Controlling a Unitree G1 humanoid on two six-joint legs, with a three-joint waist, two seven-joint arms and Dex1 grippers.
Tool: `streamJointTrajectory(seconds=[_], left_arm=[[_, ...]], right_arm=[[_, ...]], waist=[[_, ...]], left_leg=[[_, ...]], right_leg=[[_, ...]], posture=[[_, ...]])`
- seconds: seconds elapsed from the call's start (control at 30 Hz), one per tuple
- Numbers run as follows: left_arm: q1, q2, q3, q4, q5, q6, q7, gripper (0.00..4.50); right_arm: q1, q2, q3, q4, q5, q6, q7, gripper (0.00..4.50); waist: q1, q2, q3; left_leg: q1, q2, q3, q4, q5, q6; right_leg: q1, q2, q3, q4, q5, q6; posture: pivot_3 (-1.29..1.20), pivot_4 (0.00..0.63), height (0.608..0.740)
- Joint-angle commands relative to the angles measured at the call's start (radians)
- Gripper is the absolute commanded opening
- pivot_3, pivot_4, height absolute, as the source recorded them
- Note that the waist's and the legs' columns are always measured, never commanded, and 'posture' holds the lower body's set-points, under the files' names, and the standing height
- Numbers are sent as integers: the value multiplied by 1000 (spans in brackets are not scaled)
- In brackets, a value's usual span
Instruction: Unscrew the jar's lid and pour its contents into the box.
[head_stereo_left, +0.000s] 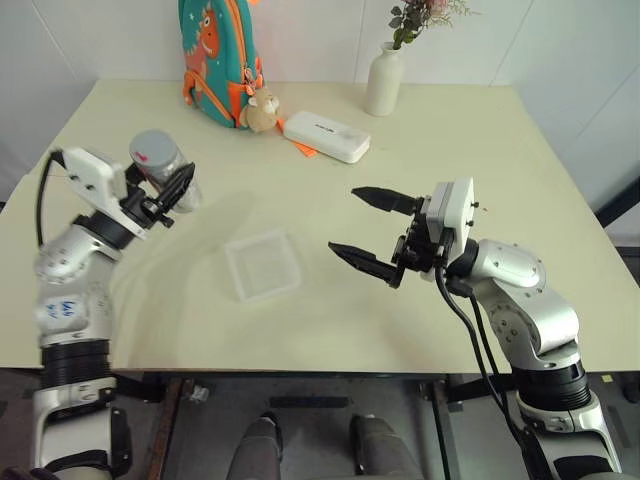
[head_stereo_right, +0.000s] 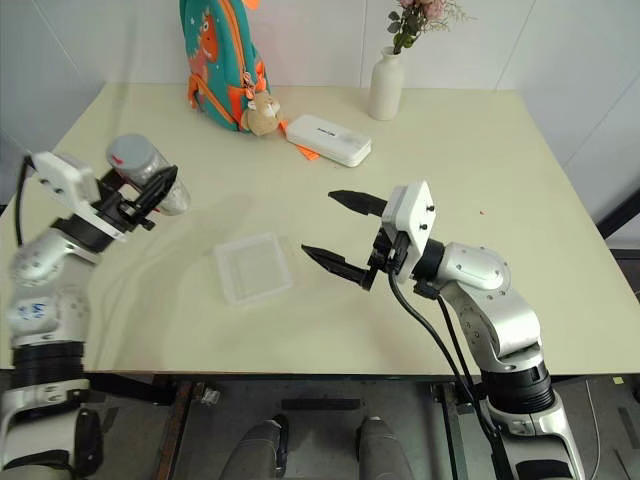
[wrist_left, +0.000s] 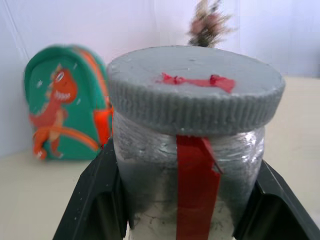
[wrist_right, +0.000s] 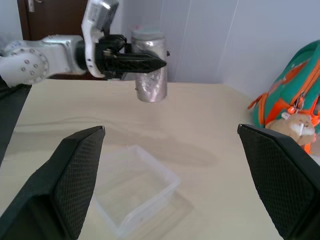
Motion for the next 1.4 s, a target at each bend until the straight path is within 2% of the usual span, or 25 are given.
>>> streamJointTrajectory(seconds=[0.03,0.2,0.37,0.53,1.0,1.1,1.23,1.33,1.4], left_arm=[[29,24,-86,-131,-100,150,-149,2011],[4,-5,-177,-192,-109,242,-200,2011],[-43,-47,-203,-185,-97,259,-200,2011],[-70,-78,-223,-172,-81,258,-202,2011],[-78,-135,-229,-177,-65,262,-183,2011],[-72,-131,-220,-178,-67,264,-185,2011],[-66,-123,-214,-178,-68,263,-192,2011],[-70,-117,-216,-171,-69,262,-209,2011],[-82,-106,-223,-154,-79,264,-256,2011]], right_arm=[[-83,36,14,-29,30,87,-58,4500],[-211,135,71,-21,51,224,-133,4500],[-280,180,113,-11,36,315,-166,4500],[-305,209,135,2,28,388,-204,4500],[-301,239,128,22,5,387,-224,4500],[-302,244,116,22,12,388,-227,3914],[-295,243,110,18,16,389,-219,2591],[-297,232,92,18,40,382,-186,2564],[-305,184,80,16,88,356,-62,2564]], waist=[[3,0,0],[3,0,0],[2,0,0],[0,0,0],[-11,0,0],[-17,0,0],[-20,0,0],[-20,0,0],[-19,0,0]], left_leg=[[0,0,0,-1,0,0],[-1,0,0,-4,0,0],[-2,1,0,-6,0,0],[-3,1,0,-7,0,0],[-5,1,0,-6,1,-1],[-7,1,0,-6,1,-1],[-8,1,0,-6,1,-1],[-8,1,0,-5,2,-1],[-8,1,0,-5,2,-1]], right_leg=[[0,0,0,-1,0,0],[-2,0,0,-1,-1,-2],[-6,0,0,0,-2,-2],[-8,0,0,2,-2,-2],[-11,1,1,5,-2,-2],[-14,1,1,7,-2,-2],[-15,1,1,9,-3,-2],[-15,1,1,10,-3,-2],[-15,1,1,10,-3,-2]], posture=[[0,150,740],[0,150,740],[0,150,740],[0,150,740],[0,150,740],[0,150,740],[0,150,740],[0,150,740],[0,150,740]])
